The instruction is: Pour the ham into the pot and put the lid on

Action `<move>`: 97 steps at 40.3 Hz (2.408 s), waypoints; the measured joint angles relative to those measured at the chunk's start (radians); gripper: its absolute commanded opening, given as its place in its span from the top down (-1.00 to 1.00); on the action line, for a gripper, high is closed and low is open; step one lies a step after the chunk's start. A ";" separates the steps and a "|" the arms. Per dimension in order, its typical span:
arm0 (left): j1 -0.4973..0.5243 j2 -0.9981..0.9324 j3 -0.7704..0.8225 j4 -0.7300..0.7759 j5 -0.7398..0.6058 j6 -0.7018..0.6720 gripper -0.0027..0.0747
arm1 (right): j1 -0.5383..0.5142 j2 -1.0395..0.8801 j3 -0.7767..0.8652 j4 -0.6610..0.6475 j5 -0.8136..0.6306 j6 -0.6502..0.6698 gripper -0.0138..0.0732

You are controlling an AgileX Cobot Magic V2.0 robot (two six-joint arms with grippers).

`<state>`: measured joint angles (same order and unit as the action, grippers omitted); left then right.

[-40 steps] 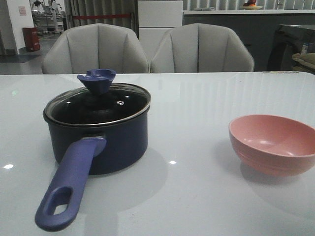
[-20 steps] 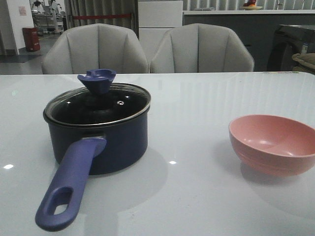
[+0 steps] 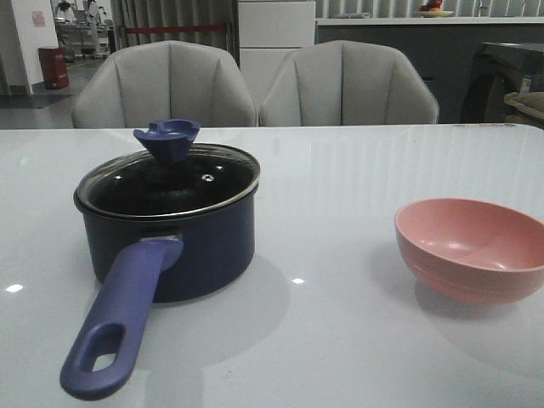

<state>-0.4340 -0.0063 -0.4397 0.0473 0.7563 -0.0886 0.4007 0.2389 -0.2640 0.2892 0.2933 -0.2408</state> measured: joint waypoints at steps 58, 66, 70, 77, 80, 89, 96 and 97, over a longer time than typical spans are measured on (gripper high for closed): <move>0.408 0.000 0.446 -0.016 -0.740 0.000 0.64 | 0.000 0.000 0.000 0.000 0.000 0.000 0.36; 0.408 0.000 0.446 -0.016 -0.746 0.000 0.64 | 0.000 0.000 0.000 0.000 0.000 0.000 0.36; 0.410 0.000 0.446 -0.016 -0.747 0.000 0.64 | 0.000 0.000 0.000 0.000 0.000 0.000 0.36; 0.410 0.000 0.446 -0.016 -0.749 0.000 0.64 | 0.000 0.000 0.000 0.000 0.000 0.000 0.36; 0.410 0.000 0.446 -0.016 -0.749 0.000 0.64 | 0.000 0.000 0.000 0.000 0.000 0.000 0.36; 0.410 0.000 0.446 -0.016 -0.750 0.000 0.64 | 0.000 0.000 0.000 0.000 0.000 0.000 0.36; 0.410 0.000 0.446 -0.016 -0.750 0.000 0.64 | 0.000 0.000 0.000 0.000 0.000 0.000 0.36; 0.410 0.000 0.446 -0.016 -0.750 0.000 0.64 | 0.000 0.000 0.000 0.000 0.000 0.000 0.36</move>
<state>-0.0242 -0.0063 0.0067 0.0309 0.0058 -0.0886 0.4007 0.2389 -0.2640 0.2892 0.2933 -0.2408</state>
